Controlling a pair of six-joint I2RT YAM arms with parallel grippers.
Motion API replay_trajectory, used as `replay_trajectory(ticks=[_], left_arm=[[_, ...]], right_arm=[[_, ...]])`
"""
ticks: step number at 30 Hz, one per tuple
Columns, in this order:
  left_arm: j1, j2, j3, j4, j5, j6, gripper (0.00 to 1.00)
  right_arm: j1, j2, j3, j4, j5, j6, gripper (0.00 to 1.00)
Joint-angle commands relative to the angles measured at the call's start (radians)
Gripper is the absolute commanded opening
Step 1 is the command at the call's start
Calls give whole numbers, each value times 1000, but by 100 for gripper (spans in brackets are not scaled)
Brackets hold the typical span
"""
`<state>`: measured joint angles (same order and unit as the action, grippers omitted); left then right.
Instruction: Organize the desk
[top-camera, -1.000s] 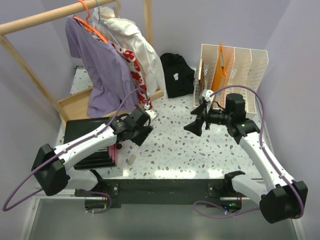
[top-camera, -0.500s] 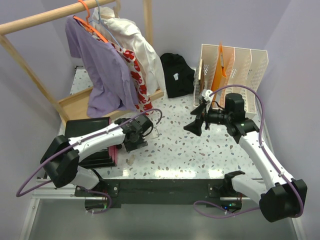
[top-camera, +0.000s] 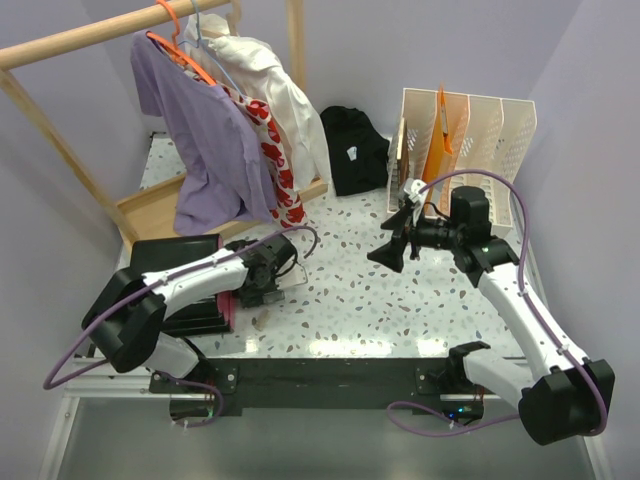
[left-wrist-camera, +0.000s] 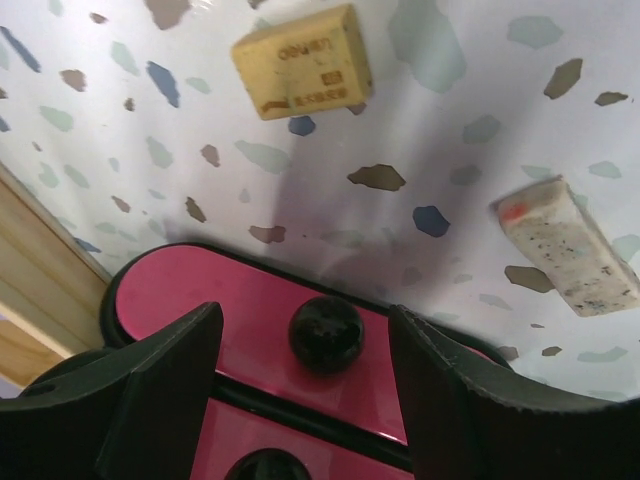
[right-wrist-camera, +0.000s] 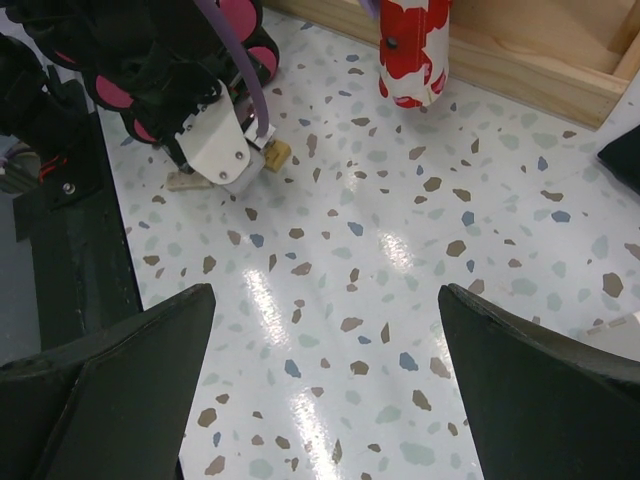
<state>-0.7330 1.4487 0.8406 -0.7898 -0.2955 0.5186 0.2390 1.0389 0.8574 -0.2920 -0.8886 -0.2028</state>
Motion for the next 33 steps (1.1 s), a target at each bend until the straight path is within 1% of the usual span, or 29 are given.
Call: replay_trajectory(ticks=[1,6,7,8,9,12,14,15,16,18,19,23,25,27,33], left_arm=[[21,12,-14,23,7,37,73],[34,32,-18,34,-4,41,72],[34,38,-17,37,-2,40,60],[34,39,-17,38,-10,40,51],[34,41,-17,35,-13,41,46],[34,42,-12,31,-1,37,44],[32,42,-9,29,4,35,40],[33,44,-5,27,7,32,37],[34,47,2,26,12,31,31],[34,56,38,12,41,17,27],[32,74,54,5,53,11,24],[29,143,164,-41,139,-20,20],[11,177,183,-51,167,-32,18],[-15,188,189,-40,165,-37,18],[-39,170,192,-22,160,-66,17]], right_arm=[[-6,-36,6,7,-39,-3,99],[-6,-40,8,8,-49,3,99],[-6,-40,8,8,-49,3,99],[-4,-46,6,7,-50,3,99],[-6,-48,6,7,-50,5,99],[-7,-54,6,10,-52,6,99],[-9,-56,8,7,-52,8,99],[-9,-56,8,10,-53,8,99],[-9,-57,8,8,-53,6,99],[-9,-57,8,8,-53,8,99],[-9,-57,8,8,-53,8,99],[-10,-59,9,8,-52,6,99],[-10,-60,9,7,-50,5,99],[-10,-60,9,5,-49,5,99],[-12,-53,9,7,-52,3,99]])
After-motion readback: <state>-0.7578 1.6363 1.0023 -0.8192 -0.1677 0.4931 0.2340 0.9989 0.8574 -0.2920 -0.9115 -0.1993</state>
